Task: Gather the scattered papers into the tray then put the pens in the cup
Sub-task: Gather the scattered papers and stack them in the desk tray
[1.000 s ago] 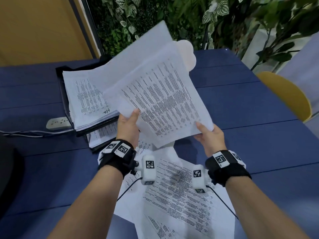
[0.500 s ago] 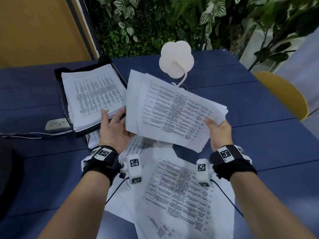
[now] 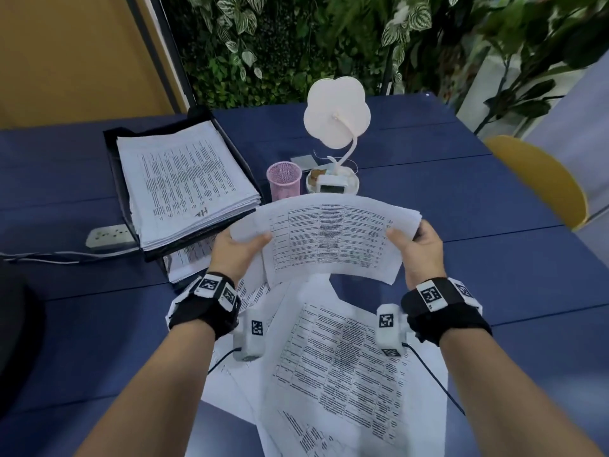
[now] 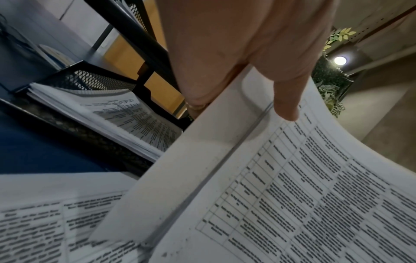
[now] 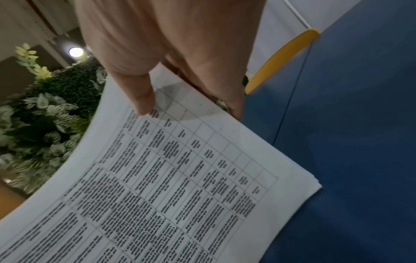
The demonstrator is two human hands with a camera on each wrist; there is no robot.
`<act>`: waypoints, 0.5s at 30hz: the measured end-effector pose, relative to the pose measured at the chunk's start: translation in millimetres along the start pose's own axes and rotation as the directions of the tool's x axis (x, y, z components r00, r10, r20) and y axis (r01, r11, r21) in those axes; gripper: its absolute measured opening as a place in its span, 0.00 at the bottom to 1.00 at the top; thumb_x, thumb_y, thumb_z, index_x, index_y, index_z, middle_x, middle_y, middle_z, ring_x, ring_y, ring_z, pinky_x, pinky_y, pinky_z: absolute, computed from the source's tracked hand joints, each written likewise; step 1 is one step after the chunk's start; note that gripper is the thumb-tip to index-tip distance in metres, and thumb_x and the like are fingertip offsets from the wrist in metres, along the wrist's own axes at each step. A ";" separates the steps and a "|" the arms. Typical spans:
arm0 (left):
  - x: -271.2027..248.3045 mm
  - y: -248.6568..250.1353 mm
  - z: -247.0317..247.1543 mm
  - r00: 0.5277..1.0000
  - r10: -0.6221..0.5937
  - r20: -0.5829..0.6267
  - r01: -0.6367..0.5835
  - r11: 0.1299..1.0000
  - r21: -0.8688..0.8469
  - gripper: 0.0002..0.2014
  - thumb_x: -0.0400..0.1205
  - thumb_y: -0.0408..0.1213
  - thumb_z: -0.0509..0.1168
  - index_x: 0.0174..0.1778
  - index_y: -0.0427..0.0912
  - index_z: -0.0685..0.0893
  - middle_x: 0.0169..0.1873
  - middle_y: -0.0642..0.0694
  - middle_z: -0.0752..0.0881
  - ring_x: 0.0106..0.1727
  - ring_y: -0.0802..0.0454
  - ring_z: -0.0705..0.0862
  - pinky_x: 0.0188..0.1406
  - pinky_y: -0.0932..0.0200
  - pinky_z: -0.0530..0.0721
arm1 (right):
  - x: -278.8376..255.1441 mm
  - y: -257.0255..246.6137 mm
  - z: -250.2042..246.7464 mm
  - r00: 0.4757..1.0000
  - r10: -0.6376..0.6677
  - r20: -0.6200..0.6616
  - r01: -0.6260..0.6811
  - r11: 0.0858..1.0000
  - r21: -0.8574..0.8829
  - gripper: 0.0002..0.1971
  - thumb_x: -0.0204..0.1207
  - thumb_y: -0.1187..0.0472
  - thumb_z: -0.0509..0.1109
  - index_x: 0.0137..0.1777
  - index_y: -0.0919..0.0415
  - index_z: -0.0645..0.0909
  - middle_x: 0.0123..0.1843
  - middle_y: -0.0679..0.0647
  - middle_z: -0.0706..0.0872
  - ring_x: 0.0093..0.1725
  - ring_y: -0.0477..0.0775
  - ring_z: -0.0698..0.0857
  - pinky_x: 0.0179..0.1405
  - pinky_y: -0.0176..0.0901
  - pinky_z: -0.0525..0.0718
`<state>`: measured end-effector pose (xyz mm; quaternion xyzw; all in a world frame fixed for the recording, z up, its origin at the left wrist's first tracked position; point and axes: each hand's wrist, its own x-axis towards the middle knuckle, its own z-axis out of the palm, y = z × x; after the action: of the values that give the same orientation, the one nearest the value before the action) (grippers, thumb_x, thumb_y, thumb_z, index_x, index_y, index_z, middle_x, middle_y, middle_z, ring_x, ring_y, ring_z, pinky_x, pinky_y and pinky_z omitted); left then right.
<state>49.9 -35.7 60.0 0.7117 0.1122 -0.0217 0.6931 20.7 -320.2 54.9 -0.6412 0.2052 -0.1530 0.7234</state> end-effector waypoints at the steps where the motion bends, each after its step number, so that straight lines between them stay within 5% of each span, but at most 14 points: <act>1: 1.6 -2.1 -0.7 1.000 0.000 -0.013 0.000 1.000 0.015 0.14 0.69 0.37 0.80 0.49 0.42 0.87 0.43 0.50 0.91 0.48 0.51 0.90 0.58 0.47 0.85 | 0.4 -1.3 0.3 1.000 -0.015 -0.005 0.015 1.000 -0.012 0.12 0.71 0.71 0.74 0.48 0.55 0.80 0.46 0.53 0.87 0.44 0.51 0.85 0.46 0.49 0.84; 5: 4.1 -2.5 -1.2 0.997 0.030 -0.076 -0.022 0.994 0.111 0.36 0.64 0.54 0.80 0.60 0.32 0.82 0.42 0.42 0.90 0.43 0.46 0.89 0.57 0.41 0.85 | 0.2 -14.5 3.6 0.989 -0.146 -0.027 0.135 0.959 -0.250 0.15 0.71 0.66 0.72 0.51 0.45 0.77 0.47 0.43 0.83 0.46 0.49 0.84 0.54 0.54 0.86; 8: 6.9 -2.4 -3.8 0.996 0.003 -0.086 0.008 0.991 0.132 0.53 0.56 0.64 0.78 0.67 0.28 0.75 0.48 0.36 0.89 0.50 0.43 0.88 0.60 0.37 0.83 | -2.2 -32.2 8.1 0.965 -0.261 0.011 0.200 0.712 -0.673 0.17 0.74 0.62 0.66 0.61 0.47 0.77 0.52 0.44 0.81 0.55 0.54 0.81 0.68 0.59 0.74; 11: 7.1 2.9 -4.3 0.999 0.008 -0.041 -0.004 0.994 0.107 0.37 0.59 0.57 0.81 0.54 0.32 0.84 0.47 0.36 0.90 0.46 0.43 0.88 0.54 0.35 0.86 | -4.2 -45.2 16.3 0.938 -0.308 0.159 0.236 0.229 -0.944 0.16 0.75 0.58 0.63 0.62 0.47 0.79 0.53 0.49 0.83 0.61 0.58 0.77 0.73 0.71 0.53; 13: -0.5 16.3 -0.6 0.998 0.053 0.033 -0.057 0.989 0.138 0.11 0.70 0.41 0.79 0.39 0.39 0.86 0.31 0.49 0.90 0.33 0.52 0.87 0.44 0.51 0.89 | -6.2 -50.0 22.5 0.930 -0.251 0.268 0.293 0.066 -0.954 0.15 0.76 0.56 0.62 0.62 0.45 0.78 0.52 0.48 0.85 0.62 0.58 0.77 0.72 0.76 0.49; 15: -4.4 25.0 2.4 0.989 0.100 0.107 -0.116 0.980 0.158 0.04 0.75 0.30 0.74 0.37 0.44 0.87 0.31 0.50 0.90 0.35 0.52 0.88 0.43 0.57 0.87 | -8.9 -52.0 27.9 0.916 -0.196 0.351 0.358 -0.003 -0.934 0.13 0.79 0.55 0.61 0.61 0.43 0.77 0.52 0.46 0.86 0.62 0.57 0.78 0.71 0.77 0.48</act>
<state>50.7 -38.9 85.3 0.7695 0.0368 -0.0280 0.6369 28.8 -298.5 109.9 -0.9927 0.0793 -0.0721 0.0551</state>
